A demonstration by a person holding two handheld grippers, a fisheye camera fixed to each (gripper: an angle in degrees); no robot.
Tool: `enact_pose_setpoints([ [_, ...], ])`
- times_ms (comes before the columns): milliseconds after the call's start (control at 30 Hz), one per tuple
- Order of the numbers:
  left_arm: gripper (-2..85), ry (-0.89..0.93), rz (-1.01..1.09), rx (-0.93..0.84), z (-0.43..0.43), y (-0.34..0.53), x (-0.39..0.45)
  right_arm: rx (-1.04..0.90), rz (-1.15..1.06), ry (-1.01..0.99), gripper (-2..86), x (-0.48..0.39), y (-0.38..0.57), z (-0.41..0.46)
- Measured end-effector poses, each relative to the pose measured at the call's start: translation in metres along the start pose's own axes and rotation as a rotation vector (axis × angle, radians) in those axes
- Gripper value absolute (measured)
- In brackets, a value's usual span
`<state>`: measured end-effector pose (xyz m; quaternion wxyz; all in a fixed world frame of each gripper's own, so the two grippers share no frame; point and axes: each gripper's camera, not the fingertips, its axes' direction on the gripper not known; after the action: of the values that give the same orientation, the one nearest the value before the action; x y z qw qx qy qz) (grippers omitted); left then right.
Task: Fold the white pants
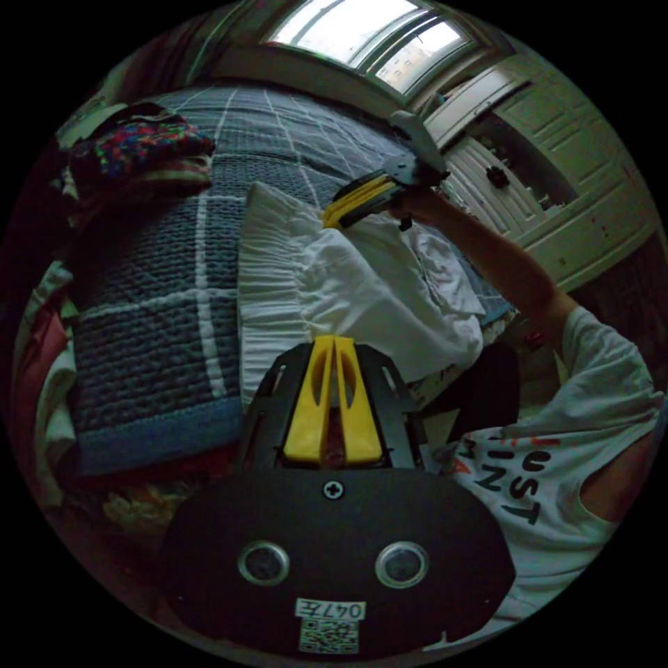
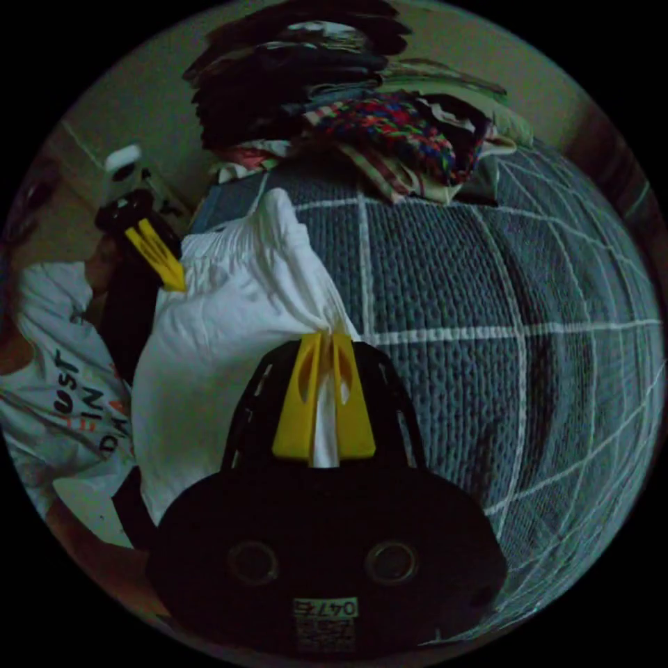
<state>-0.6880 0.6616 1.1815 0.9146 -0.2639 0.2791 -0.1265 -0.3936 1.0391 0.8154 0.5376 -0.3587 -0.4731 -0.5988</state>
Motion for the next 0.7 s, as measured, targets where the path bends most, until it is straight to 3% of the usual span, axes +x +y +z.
enact_pose_setpoints([
  [133, 2.3, -0.036, 0.001, 0.097, -0.032, 0.034, 0.03, 0.02, -0.054, -0.023, 3.7, -0.004, 0.003, -0.022],
  [200, 12.8, -0.092, -0.085, 0.264, -0.06, 0.07, 0.043, 0.064, -0.068, -0.017, 6.4, -0.011, 0.005, -0.043],
  [300, 20.3, -0.275, -0.256, 0.307, -0.065, 0.1, 0.049, 0.182, -0.104, -0.029, 11.5, -0.023, 0.002, -0.071],
  [467, 20.7, -0.189, -0.337, 0.319, -0.046, 0.104, 0.054, 0.123, -0.154, -0.052, 17.0, -0.037, -0.036, -0.049],
  [533, 19.1, -0.243, -0.35, 0.314, -0.04, 0.105, 0.061, 0.078, -0.148, -0.079, 17.4, -0.036, -0.042, -0.034],
  [633, 18.6, -0.282, -0.372, 0.347, -0.036, 0.114, 0.073, 0.005, -0.116, -0.073, 16.2, -0.038, -0.037, -0.015],
  [700, 18.5, -0.321, -0.354, 0.342, -0.033, 0.116, 0.086, 0.022, -0.095, -0.104, 10.8, -0.043, -0.026, -0.015],
])
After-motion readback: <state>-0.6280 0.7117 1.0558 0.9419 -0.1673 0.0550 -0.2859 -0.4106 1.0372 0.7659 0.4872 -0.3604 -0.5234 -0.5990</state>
